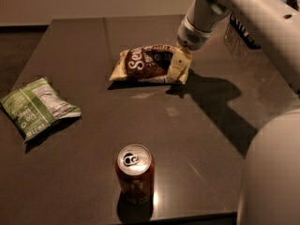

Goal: Move brown chip bag near coke can

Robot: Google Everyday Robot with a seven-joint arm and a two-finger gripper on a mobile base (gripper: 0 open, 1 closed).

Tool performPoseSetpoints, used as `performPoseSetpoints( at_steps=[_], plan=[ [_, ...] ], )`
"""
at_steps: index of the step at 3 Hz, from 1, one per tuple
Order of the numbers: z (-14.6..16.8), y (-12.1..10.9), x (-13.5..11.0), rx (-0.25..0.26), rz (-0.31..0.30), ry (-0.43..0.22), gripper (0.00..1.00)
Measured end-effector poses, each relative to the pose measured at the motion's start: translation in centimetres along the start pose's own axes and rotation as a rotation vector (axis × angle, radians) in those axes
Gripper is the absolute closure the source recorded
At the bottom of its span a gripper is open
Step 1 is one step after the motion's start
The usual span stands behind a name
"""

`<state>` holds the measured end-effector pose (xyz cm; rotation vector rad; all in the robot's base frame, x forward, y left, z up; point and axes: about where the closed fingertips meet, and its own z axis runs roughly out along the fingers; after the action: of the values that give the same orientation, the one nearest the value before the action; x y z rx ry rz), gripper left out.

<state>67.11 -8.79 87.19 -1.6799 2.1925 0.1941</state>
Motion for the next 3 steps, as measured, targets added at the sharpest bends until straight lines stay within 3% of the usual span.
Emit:
performPoseSetpoints(
  at_steps=[2, 3],
  plan=[
    [-2.8, 2.7, -0.3, -0.040, -0.063, -0.040, 0.67],
    [-6.3, 5.1, -0.5, -0.054, -0.103, -0.108, 0.98]
  ],
)
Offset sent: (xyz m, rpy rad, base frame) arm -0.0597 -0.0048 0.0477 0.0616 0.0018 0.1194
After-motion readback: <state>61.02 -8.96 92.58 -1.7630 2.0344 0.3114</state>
